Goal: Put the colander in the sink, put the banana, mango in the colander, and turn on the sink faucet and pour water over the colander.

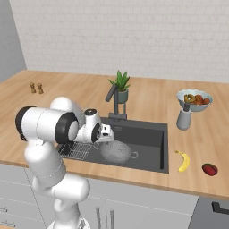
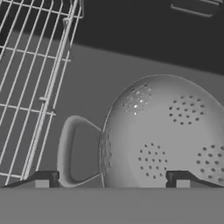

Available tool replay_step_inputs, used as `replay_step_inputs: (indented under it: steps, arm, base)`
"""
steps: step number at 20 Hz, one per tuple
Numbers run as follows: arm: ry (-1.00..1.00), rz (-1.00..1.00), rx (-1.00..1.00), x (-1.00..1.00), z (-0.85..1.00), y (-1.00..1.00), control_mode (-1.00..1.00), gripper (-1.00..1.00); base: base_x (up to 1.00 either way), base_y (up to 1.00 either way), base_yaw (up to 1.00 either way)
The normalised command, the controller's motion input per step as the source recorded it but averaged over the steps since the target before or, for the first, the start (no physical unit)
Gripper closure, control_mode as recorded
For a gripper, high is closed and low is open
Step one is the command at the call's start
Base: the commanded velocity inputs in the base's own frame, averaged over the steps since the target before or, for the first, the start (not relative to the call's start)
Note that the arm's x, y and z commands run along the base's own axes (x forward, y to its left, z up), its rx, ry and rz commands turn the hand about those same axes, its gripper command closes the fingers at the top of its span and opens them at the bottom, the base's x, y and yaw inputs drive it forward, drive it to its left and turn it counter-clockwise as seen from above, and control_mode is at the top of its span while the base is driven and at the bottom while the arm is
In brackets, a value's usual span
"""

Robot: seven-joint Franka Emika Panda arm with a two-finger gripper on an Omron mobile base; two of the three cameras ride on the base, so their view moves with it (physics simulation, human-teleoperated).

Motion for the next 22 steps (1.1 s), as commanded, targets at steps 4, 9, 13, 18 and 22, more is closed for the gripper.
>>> replay_step_inputs:
  steps: [4, 9, 13, 18, 22]
  arm:
    - [0.00, -0.01, 0.12, -0.25, 0.36, 0.19, -1.00, -1.00]
    - [0.00, -0.01, 0.05, -0.23, 0.37, 0.08, -1.00, -1.00]
    - [0.00, -0.01, 0.00, -0.23, 0.54, 0.00, -1.00, -1.00]
    - [0.00, -0.06, 0.00, -0.46, 0.29, -0.11, -1.00, -1.00]
    - [0.00, -0.15, 0.00, -0.38, 0.17, -0.35, -1.00, -1.00]
  base:
    - [0.00, 0.00, 0.00]
    - [0.00, 0.00, 0.00]
    - [0.00, 0.00, 0.00]
    - [0.00, 0.00, 0.00]
    - [0.00, 0.00, 0.00]
